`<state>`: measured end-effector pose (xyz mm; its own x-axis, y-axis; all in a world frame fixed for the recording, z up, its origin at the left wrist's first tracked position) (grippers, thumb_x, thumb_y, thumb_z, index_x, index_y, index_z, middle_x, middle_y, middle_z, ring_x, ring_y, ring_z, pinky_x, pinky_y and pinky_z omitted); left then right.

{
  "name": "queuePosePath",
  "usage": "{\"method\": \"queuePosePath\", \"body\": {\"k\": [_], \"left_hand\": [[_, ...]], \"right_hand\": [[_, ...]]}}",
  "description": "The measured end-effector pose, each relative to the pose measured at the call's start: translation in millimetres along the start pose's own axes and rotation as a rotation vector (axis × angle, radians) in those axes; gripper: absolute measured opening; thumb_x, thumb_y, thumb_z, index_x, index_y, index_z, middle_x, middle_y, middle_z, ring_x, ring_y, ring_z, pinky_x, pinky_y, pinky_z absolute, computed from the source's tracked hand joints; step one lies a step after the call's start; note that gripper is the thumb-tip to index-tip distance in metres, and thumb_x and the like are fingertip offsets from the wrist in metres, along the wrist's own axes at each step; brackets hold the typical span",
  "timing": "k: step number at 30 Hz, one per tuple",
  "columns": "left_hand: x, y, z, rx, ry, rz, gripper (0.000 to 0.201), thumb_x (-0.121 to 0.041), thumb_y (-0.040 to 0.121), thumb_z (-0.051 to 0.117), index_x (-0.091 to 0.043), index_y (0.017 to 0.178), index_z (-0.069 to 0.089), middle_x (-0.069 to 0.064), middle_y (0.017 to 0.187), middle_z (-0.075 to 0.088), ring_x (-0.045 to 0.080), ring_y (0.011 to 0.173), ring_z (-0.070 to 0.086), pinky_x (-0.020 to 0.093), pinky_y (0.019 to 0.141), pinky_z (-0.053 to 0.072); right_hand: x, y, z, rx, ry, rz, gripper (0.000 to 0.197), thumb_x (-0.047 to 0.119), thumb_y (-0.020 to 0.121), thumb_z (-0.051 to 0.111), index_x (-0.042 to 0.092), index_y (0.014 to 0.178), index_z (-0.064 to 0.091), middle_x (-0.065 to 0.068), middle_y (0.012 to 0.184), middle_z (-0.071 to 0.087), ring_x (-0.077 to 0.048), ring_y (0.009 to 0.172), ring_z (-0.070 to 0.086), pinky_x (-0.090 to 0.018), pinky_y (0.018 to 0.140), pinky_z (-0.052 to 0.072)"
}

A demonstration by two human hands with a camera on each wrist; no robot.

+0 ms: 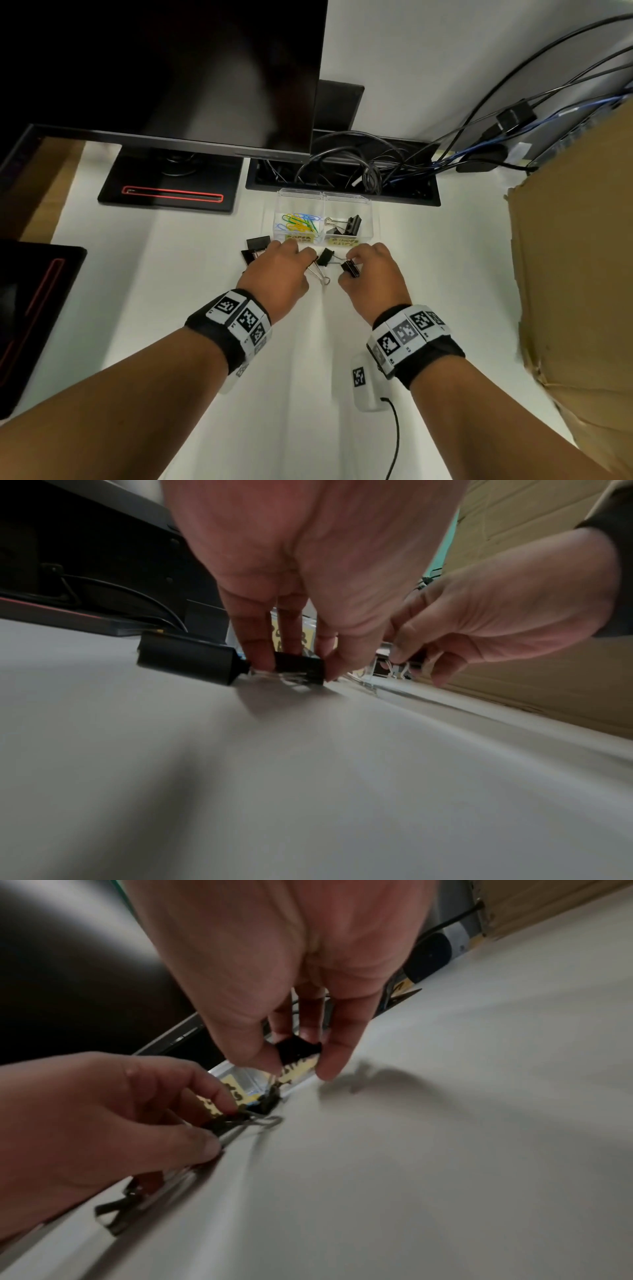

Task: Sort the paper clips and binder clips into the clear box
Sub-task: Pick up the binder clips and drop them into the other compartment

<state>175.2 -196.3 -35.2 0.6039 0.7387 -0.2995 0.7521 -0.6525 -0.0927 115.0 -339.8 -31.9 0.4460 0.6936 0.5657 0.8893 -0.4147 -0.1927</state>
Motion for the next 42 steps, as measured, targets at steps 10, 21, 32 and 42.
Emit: {"method": "queuePosePath", "body": {"k": [10,21,32,42], "left_hand": [[-2.6,-4.9,-13.0,-0.140,-0.107,-0.071,0.028,-0.019,0.076,0.058,-0.017,0.105,0.057,0.003,0.093,0.062,0.026,0.083,0.049,0.038,0.061,0.051],[-6.3,12.6,2.9,-0.033,-0.003,-0.082,0.018,-0.016,0.087,0.055,-0.009,0.102,0.061,0.011,0.103,0.063,0.030,0.092,0.053,0.036,0.074,0.044],[2.2,4.0,-6.1,-0.118,-0.157,-0.176,0.015,-0.021,0.087,0.056,-0.012,0.087,0.068,0.009,0.083,0.069,0.027,0.078,0.061,0.027,0.062,0.036],[0.1,-0.9,-19.9,-0.100,-0.193,-0.177,0.015,-0.022,0.088,0.056,-0.014,0.091,0.068,0.007,0.088,0.069,0.025,0.082,0.061,0.026,0.063,0.033]], "right_hand": [[5.7,-1.5,-2.7,0.055,-0.218,-0.041,0.040,0.023,0.083,0.060,0.017,0.123,0.061,-0.006,0.115,0.058,-0.030,0.107,0.054,-0.036,0.086,0.049],[3.9,-1.0,-0.6,0.083,-0.351,-0.150,0.015,0.019,0.087,0.061,0.007,0.095,0.066,-0.012,0.104,0.055,-0.031,0.088,0.058,-0.036,0.074,0.052],[10.0,1.2,1.9,-0.166,-0.016,-0.155,0.015,0.022,0.086,0.065,0.021,0.100,0.063,0.002,0.100,0.059,-0.020,0.086,0.061,-0.035,0.077,0.054],[7.4,6.0,9.9,-0.040,-0.182,-0.086,0.022,0.016,0.090,0.056,0.014,0.112,0.054,-0.009,0.103,0.055,-0.031,0.089,0.058,-0.033,0.070,0.047]]}}
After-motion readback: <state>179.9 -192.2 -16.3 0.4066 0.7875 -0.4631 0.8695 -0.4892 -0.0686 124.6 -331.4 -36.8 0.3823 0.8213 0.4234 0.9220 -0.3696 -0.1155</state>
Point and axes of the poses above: each hand's wrist, its own y-axis towards the middle knuckle, its own z-axis out of the palm, x = y × z, the point moved 8 cm from there along y, towards the middle knuckle
